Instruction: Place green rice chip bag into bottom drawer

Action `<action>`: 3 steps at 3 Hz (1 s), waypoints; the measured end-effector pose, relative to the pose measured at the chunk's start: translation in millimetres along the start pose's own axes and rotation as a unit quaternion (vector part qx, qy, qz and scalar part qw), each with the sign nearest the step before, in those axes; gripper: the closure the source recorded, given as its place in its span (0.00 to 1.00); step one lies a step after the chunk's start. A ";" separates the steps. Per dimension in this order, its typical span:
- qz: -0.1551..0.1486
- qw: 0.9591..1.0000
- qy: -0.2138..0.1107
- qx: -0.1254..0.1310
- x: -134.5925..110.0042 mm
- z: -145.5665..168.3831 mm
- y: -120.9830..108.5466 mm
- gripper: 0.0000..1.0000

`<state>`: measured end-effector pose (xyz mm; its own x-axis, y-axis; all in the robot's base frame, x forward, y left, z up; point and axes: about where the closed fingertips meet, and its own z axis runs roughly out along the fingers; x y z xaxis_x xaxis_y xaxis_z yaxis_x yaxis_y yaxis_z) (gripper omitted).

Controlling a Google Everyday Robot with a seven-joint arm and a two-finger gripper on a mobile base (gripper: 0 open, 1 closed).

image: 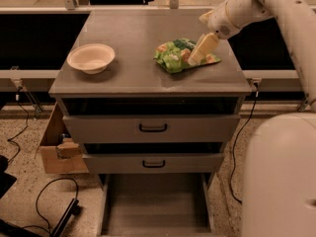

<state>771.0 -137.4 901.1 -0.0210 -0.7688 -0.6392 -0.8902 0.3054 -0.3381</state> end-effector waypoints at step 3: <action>0.017 0.990 0.012 -0.136 -3.6 79.8 52.7 0.41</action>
Offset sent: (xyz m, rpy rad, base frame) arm -0.0151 0.0768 -0.0894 -0.0150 0.3338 0.1903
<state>760.6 -73.7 830.5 -0.0607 -0.7751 -0.6289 -0.9785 0.1705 -0.1158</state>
